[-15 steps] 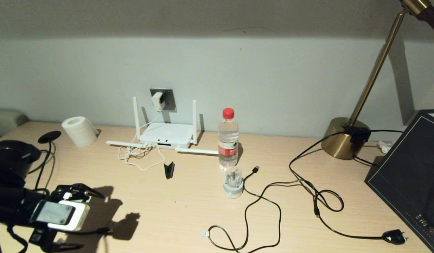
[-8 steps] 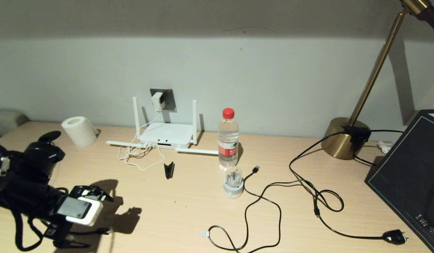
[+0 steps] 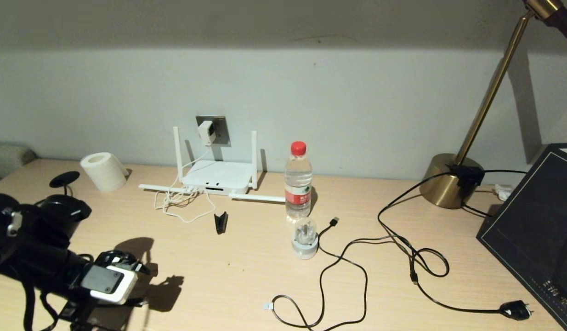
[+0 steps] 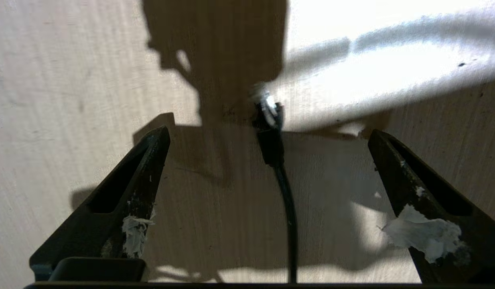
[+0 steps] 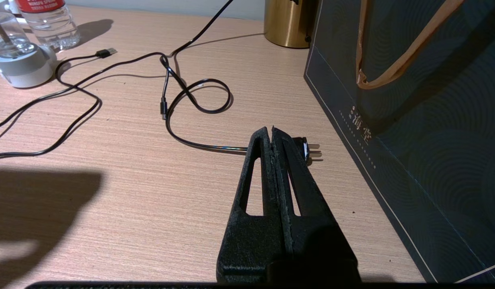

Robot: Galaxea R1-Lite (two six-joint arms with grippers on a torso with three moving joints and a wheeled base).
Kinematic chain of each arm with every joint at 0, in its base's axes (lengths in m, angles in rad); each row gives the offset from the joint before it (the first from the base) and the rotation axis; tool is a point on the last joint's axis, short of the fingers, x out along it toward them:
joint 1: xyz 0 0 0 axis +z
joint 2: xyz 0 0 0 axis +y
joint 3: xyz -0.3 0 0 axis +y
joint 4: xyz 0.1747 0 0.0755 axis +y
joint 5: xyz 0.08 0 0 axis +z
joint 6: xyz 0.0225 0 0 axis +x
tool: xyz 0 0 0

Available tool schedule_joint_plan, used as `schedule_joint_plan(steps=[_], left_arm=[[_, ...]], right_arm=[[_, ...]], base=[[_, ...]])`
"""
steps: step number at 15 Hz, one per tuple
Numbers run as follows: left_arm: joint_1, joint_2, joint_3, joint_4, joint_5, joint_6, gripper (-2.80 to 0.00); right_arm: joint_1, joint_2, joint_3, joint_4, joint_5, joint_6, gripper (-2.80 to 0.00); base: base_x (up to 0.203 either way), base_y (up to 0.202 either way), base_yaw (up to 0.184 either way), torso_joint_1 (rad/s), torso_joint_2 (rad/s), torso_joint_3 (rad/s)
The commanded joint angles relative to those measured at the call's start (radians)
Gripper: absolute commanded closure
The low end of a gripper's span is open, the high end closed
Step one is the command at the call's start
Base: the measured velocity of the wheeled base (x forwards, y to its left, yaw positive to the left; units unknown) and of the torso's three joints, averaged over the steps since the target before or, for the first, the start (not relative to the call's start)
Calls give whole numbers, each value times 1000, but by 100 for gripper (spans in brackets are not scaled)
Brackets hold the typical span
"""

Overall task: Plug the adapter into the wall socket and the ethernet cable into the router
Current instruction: Pick up cable

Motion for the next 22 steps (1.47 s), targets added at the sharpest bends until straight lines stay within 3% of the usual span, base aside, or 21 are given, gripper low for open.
schedule_joint_plan(steps=[1, 5, 6, 17, 20, 22], left_arm=[[4, 10, 14, -5, 0, 5, -280], [7, 16, 24, -5, -2, 3, -280], [7, 16, 27, -5, -2, 1, 0], [28, -35, 102, -7, -5, 1, 0], [26, -147, 103, -8, -16, 5, 0], [-34, -268, 63, -16, -51, -15, 0]], right_arm=[[0, 1, 0, -1, 0, -1, 0], [0, 1, 0, -1, 0, -1, 0], [0, 1, 0, -1, 0, -1, 0], [0, 1, 0, -1, 0, -1, 0], [0, 1, 0, -1, 0, -1, 0], [0, 1, 0, -1, 0, 1, 0]], base=[[0, 0, 0, 0, 0, 0], [0, 0, 0, 0, 0, 0], [0, 0, 0, 0, 0, 0], [0, 0, 0, 0, 0, 0], [0, 0, 0, 0, 0, 0], [0, 0, 0, 0, 0, 0]])
